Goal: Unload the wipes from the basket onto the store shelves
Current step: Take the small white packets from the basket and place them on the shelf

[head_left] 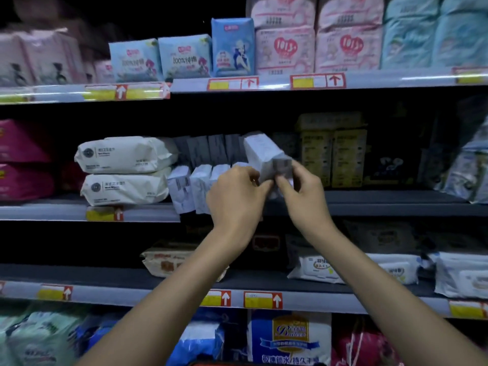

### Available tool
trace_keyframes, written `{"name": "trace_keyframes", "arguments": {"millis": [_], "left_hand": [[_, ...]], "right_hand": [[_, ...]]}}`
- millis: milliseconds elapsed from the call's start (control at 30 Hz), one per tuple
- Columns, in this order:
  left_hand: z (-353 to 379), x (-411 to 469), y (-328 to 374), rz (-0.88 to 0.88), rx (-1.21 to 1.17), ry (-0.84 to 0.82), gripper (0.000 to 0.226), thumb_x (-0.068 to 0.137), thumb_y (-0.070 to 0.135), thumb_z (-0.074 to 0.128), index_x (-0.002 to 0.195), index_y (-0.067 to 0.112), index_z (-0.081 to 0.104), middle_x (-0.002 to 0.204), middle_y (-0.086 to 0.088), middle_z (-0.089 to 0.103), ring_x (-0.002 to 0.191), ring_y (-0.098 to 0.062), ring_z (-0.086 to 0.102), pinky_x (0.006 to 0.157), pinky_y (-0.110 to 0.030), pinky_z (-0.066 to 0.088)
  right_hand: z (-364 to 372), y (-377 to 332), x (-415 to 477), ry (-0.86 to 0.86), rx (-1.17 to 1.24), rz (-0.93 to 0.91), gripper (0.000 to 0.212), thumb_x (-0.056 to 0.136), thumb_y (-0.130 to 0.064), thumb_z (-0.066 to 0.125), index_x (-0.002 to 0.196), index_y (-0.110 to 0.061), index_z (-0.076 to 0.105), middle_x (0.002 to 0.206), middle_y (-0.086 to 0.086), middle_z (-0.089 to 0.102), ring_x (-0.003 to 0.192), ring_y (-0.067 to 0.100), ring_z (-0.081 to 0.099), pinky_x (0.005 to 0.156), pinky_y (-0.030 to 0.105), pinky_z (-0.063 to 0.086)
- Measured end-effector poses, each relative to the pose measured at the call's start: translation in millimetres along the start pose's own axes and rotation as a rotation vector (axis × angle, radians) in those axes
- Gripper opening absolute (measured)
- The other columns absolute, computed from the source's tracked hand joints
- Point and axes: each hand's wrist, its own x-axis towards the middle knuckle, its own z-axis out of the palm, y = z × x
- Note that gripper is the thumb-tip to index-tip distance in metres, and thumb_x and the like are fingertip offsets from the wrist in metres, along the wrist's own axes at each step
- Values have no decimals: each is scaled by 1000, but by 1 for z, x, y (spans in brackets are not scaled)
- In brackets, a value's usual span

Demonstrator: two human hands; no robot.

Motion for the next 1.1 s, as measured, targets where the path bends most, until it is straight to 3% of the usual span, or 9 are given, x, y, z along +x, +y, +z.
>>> {"name": "trace_keyframes", "arguments": {"millis": [100,167,367,467,600,733,867,1000,1100], "left_hand": [[16,1,-7,-97,101,-46,22,91,43,69,89,22,62,91,6,63,81,-24,65,63,-36,42],[23,-2,-9,-69,154,-44,23,95,41,65,96,19,59,100,1,62,81,-28,65,66,-40,46],[23,-13,-12,2,182,5,25,94,40,69,98,17,57,102,0,58,66,-26,49,58,-35,31],[21,-21,-16,59,141,-17,26,91,39,71,109,21,62,106,4,61,79,-24,59,74,-35,38],[15,-34,-23,63,64,-75,57,93,43,67,146,29,50,128,10,65,119,-15,61,98,-35,37],[3,-53,-35,121,-26,-145,67,92,44,70,153,31,45,133,11,64,124,-12,59,101,-34,42],[-10,-89,-59,168,-59,-274,64,94,52,63,152,32,46,139,11,59,129,-11,56,101,-38,50],[-13,-140,-96,185,85,-511,77,91,71,45,160,39,33,158,10,43,144,-14,43,113,-44,44],[-10,-183,-124,145,161,-663,86,86,81,33,162,41,26,168,7,29,153,-18,33,118,-46,40]], "right_hand": [[22,19,-15,73,-164,124,22,103,-25,59,117,-17,74,94,-4,76,97,13,70,67,5,43],[28,21,-26,136,-214,189,27,103,-36,59,108,-15,76,85,4,74,87,19,69,57,4,39],[24,13,-25,134,-283,263,8,94,-20,66,94,-18,74,73,-4,66,75,21,63,51,11,36],[20,6,-26,94,-271,273,6,91,-19,67,93,-22,72,79,-4,72,81,20,67,59,25,43],[14,-3,-33,47,-243,289,18,87,-17,74,103,-26,71,86,-10,73,86,14,69,70,31,53],[1,-7,-52,1,-190,320,48,87,-20,79,132,-26,64,113,-15,70,108,6,65,94,31,57],[-19,-4,-91,-65,-379,310,66,88,-34,79,147,-26,51,133,-4,62,125,13,56,101,33,51],[-32,11,-151,-309,-523,315,81,89,-49,73,157,-30,34,148,-7,43,128,9,47,101,24,40],[-37,33,-195,-511,-621,413,97,84,-60,74,161,-37,19,166,-8,13,149,19,30,112,35,39]]}}
